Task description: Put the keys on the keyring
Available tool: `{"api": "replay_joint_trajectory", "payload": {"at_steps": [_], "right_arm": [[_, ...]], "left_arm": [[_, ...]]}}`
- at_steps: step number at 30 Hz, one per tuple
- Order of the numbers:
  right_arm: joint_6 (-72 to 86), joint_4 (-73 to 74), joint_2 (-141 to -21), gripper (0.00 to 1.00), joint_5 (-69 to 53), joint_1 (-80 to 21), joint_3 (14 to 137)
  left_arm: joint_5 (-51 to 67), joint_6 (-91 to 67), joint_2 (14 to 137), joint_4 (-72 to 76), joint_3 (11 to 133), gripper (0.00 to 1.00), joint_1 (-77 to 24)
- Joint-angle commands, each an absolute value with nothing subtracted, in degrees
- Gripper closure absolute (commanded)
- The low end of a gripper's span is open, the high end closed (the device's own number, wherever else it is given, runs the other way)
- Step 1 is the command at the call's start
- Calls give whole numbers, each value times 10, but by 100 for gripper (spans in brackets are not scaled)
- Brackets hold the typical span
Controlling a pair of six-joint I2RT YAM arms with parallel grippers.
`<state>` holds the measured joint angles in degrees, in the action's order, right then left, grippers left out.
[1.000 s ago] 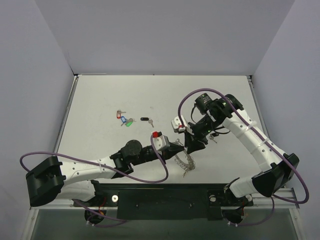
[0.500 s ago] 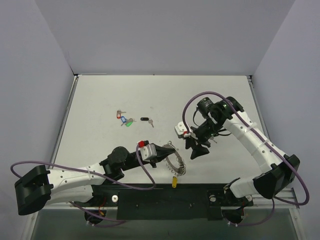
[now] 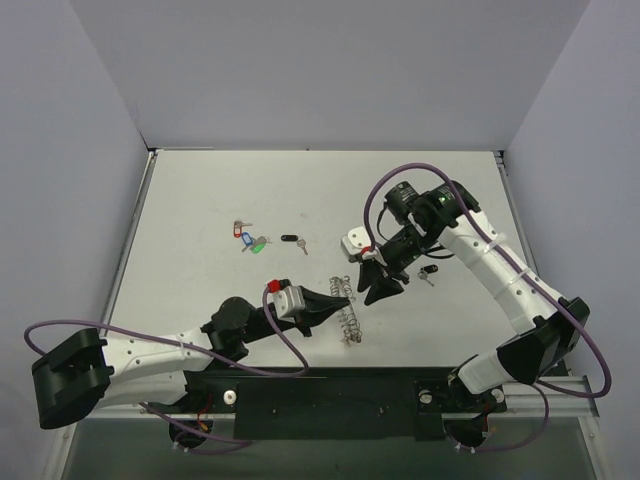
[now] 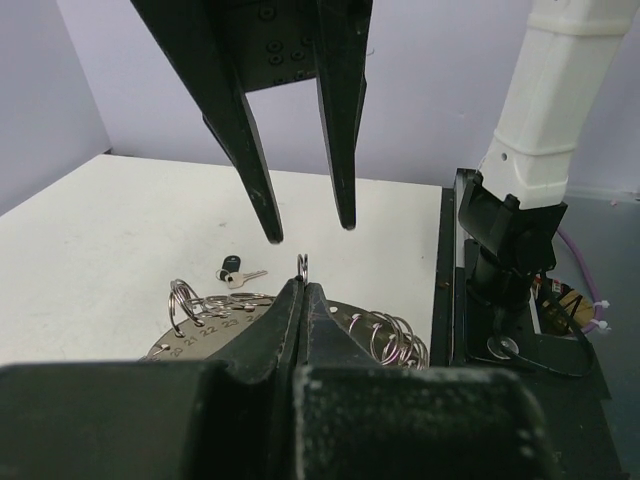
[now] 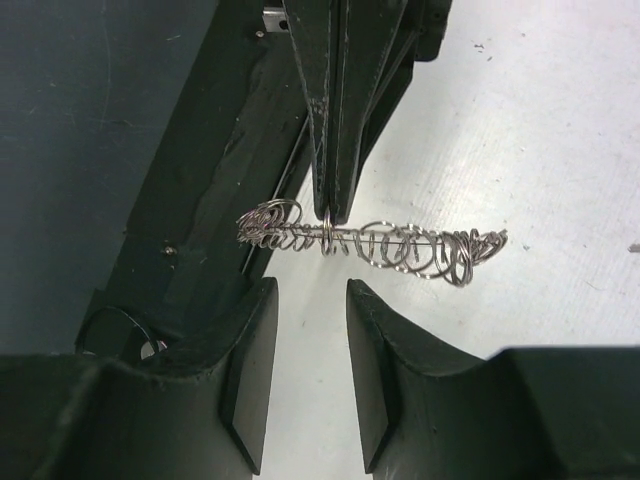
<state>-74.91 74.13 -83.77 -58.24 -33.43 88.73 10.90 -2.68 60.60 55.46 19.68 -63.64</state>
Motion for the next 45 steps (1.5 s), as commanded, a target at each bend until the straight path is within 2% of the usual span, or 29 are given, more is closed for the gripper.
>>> {"api": "replay_joint_trajectory", "payload": {"at_steps": [1,17,23,27,29,37,39,40,42,45], "right_arm": [[-752,761,-854,71,-619,-351,890],[-746,759,-875,76,-628,-367,900],[-741,758,-878,81,-631,-367,909],[-737,759,-882,87,-628,-367,911],[-728,756,-882,100,-624,-367,913],[-520,658,-871,100,-538,-369,916],[-485,656,-867,100,-505,-370,911],[-468,657,-867,100,-477,-370,912],[-468,686,-873,100,-440,-373,921],[-499,787,-899,100,-381,-388,978]], "left_arm": [[109,-48,614,644,211,100,-635],[88,-59,624,664,212,100,-635],[77,-61,628,666,212,100,-635],[72,-61,629,667,211,100,-635],[71,-61,630,666,210,100,-635],[52,-58,631,631,205,100,-634],[46,-58,615,596,203,84,-634],[44,-56,597,573,200,67,-634],[40,-50,566,530,192,52,-633],[36,-33,522,470,178,46,-633]]}}
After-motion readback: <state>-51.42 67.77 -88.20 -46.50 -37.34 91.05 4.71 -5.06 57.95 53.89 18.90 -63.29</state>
